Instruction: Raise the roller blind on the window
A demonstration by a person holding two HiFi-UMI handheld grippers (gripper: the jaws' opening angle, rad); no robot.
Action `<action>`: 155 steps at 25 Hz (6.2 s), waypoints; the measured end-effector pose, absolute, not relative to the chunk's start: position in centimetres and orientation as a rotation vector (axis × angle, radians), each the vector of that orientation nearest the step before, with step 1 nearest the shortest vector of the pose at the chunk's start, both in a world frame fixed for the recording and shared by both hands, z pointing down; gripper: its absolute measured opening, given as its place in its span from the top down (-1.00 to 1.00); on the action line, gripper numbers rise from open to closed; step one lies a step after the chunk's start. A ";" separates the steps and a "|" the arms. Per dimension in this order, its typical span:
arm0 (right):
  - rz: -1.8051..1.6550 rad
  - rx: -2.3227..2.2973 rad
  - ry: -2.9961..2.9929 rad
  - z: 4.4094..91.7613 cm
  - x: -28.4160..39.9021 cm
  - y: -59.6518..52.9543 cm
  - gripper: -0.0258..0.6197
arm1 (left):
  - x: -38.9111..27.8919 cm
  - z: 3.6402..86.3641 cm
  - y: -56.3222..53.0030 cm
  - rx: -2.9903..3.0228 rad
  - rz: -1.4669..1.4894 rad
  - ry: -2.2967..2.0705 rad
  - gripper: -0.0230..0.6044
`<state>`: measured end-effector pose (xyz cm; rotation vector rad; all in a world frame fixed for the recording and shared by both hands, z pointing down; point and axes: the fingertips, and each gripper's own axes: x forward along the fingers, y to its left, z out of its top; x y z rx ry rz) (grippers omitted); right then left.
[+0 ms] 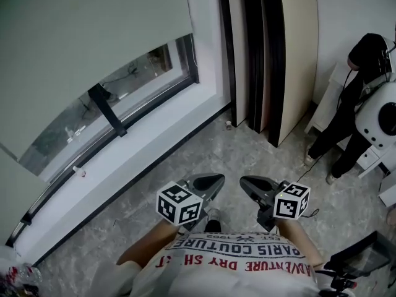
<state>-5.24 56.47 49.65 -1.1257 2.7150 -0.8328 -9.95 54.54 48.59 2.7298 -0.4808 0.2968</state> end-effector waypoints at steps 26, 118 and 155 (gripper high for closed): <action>-0.692 -1.075 2.819 45.9 -6.8 23.7 0.92 | -11.2 45.2 22.0 2.812 0.162 -0.450 0.93; -0.714 -0.897 2.921 48.6 8.5 -32.6 0.92 | 2.5 36.7 -50.1 2.928 0.088 -0.891 0.91; -0.234 -0.342 2.940 16.8 1.1 -31.4 0.45 | 3.4 31.4 -27.4 2.962 0.110 -0.589 0.91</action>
